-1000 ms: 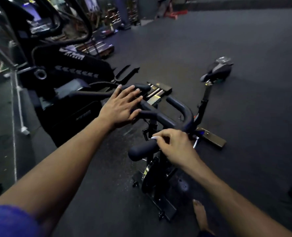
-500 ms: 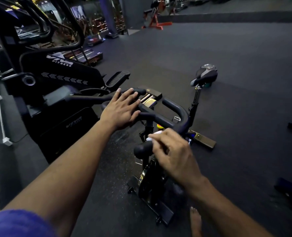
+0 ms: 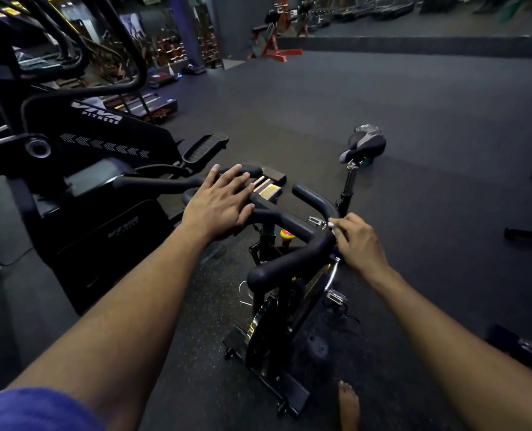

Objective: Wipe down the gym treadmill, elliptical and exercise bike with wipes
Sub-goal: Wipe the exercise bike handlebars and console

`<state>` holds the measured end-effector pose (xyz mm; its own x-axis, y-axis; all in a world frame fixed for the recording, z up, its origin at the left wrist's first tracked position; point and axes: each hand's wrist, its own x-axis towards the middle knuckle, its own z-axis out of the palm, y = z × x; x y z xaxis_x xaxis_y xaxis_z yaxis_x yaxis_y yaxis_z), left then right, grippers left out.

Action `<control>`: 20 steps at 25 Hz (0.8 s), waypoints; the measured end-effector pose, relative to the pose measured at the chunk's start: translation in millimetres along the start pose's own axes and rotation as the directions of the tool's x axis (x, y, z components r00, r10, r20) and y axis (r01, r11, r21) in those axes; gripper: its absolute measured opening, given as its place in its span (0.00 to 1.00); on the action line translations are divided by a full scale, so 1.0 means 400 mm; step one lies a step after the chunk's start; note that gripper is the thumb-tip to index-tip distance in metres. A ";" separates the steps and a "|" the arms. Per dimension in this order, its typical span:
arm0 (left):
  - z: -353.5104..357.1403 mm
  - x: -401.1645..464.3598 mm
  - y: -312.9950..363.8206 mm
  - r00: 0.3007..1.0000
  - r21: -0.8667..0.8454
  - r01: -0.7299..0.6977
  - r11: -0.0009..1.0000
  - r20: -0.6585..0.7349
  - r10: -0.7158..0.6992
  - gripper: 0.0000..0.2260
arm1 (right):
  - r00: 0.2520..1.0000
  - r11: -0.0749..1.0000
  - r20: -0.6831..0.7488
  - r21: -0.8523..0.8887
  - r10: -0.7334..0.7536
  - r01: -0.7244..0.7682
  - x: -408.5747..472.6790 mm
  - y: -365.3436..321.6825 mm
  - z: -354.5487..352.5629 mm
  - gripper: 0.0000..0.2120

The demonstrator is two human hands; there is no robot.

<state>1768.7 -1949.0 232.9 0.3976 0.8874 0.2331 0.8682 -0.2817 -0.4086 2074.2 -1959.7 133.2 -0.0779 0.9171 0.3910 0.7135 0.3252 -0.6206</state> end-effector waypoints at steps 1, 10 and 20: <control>0.000 0.001 -0.001 1.000 -0.005 0.000 1.000 -0.002 0.000 0.32 | 1.000 0.999 -0.003 0.032 -0.019 0.019 -0.010 -0.009 0.011 0.11; -0.014 0.000 0.000 1.000 -0.030 0.010 0.999 0.018 -0.010 0.31 | 0.960 0.956 0.246 0.286 -0.134 0.060 -0.108 -0.233 -0.040 0.08; -0.013 -0.009 -0.013 0.998 -0.093 -0.045 0.995 0.028 0.048 0.26 | 0.889 0.769 0.130 0.567 -0.438 0.296 -0.320 -0.487 -0.043 0.13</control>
<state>1764.2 -1952.8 238.9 0.4306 0.8827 0.1885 0.8732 -0.3545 -0.3345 1957.1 -2144.6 215.7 -0.4723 0.7030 0.5317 0.1306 0.6524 -0.7465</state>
